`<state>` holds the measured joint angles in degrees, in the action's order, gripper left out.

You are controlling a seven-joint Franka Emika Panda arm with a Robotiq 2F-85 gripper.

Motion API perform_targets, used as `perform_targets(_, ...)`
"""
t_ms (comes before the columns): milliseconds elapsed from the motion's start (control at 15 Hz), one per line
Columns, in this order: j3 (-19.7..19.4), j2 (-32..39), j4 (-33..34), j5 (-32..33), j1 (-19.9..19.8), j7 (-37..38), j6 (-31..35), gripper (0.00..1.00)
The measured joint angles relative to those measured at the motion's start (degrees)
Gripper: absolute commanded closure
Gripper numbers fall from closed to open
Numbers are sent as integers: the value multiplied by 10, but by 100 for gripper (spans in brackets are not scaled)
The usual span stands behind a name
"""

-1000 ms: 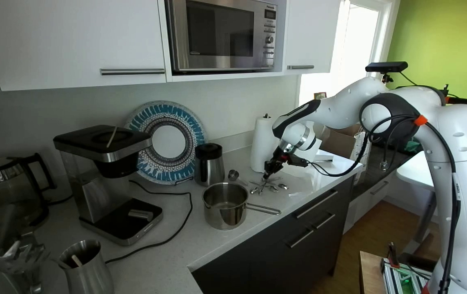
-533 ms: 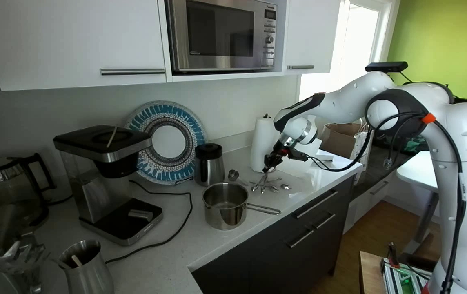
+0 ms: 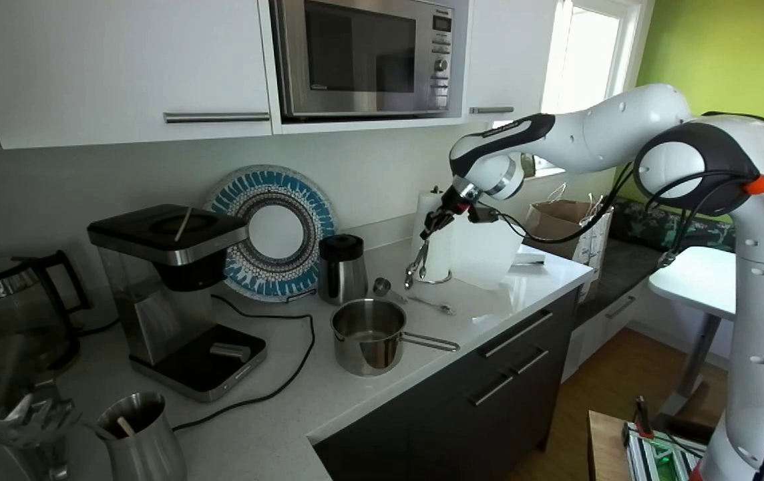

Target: Put the spoons in the pot

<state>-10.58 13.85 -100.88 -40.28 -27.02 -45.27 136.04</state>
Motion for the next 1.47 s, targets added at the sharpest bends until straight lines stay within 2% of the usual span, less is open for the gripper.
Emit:
perform_targets(200, 0, -22, 6, 34, 16, 0, 1, 98)
perform_targets(733, 2, -33, 5, 42, 32, -16, 3, 100)
perform_targets(1467, 44, -117, 1, 55, 133, -89, 44, 100)
